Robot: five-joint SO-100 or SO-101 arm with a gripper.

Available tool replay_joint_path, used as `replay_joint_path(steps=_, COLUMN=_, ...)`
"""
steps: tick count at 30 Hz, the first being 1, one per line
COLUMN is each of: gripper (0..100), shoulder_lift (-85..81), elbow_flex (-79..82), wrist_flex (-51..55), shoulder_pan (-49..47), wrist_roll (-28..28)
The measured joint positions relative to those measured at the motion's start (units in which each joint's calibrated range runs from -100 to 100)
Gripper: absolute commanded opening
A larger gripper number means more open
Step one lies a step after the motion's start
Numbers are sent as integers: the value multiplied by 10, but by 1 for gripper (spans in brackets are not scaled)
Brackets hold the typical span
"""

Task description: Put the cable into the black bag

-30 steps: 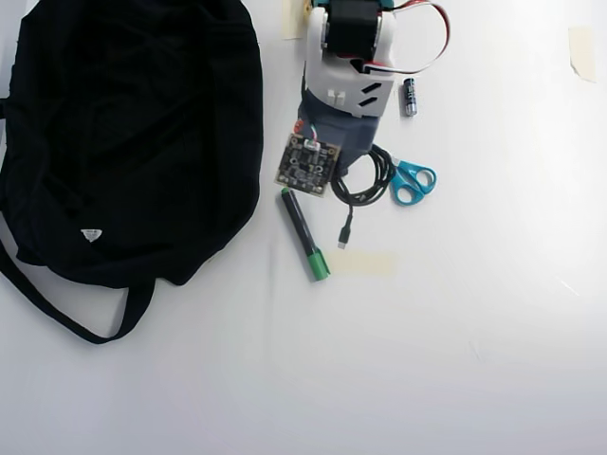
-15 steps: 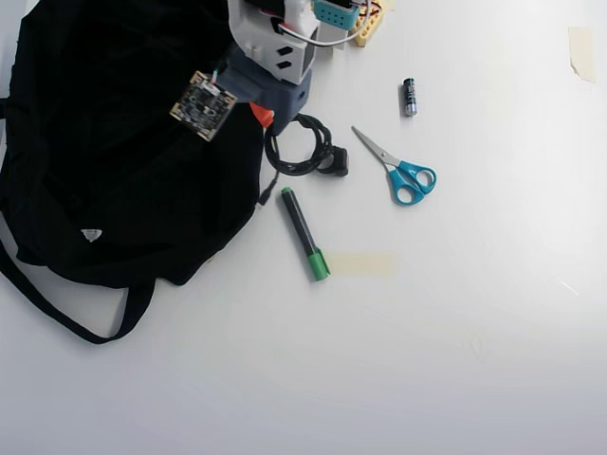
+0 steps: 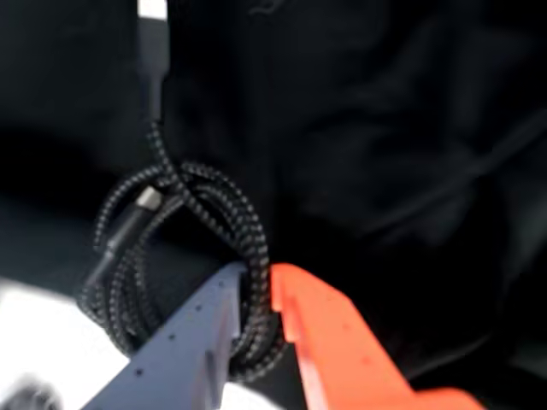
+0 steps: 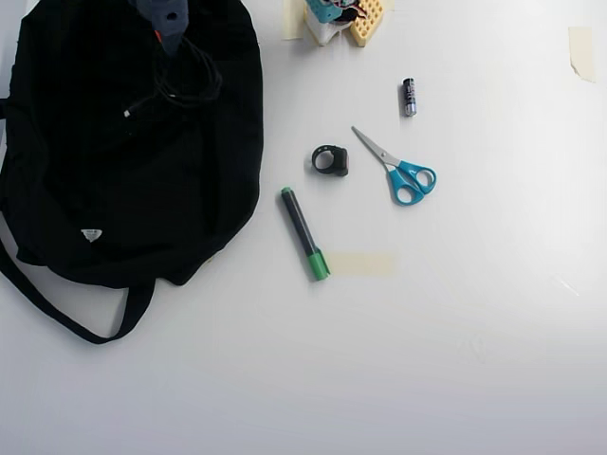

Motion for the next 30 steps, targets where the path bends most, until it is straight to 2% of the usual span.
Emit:
replay_joint_path(steps=6, gripper=3, shoulder_lift=162, elbow_flex=1, wrist_flex=-164, shoulder_pan=78, wrist_roll=-3)
replay_joint_path(steps=7, gripper=9, shoulder_lift=195, elbow_flex=-2, wrist_flex=-179, shoulder_pan=94, wrist_roll=-14)
replay_joint_path(steps=8, gripper=19, shoulder_lift=213, elbow_flex=-13, wrist_flex=-182, shoulder_pan=100, wrist_roll=-19)
replay_joint_path(steps=9, gripper=24, shoulder_lift=223, elbow_flex=-21, wrist_flex=-183, shoulder_pan=96, wrist_roll=-21)
replay_joint_path(steps=13, gripper=25, shoulder_lift=224, elbow_flex=-35, wrist_flex=-158, shoulder_pan=102, wrist_roll=-20)
replay_joint_path(steps=15, gripper=25, shoulder_lift=206, elbow_flex=-61, wrist_flex=-73, shoulder_pan=87, wrist_roll=-20)
replay_joint_path(steps=19, gripper=22, shoulder_lift=49, elbow_flex=-64, wrist_flex=46, shoulder_pan=-4, wrist_roll=-30)
replay_joint_path(steps=22, gripper=3, shoulder_lift=-22, elbow_flex=-64, wrist_flex=49, shoulder_pan=-134, wrist_roll=-43)
replay_joint_path(steps=25, gripper=2, shoulder_lift=-23, elbow_flex=-64, wrist_flex=49, shoulder_pan=-253, wrist_roll=-57)
replay_joint_path(steps=30, gripper=2, shoulder_lift=-30, elbow_flex=-64, wrist_flex=49, shoulder_pan=-394, wrist_roll=-58)
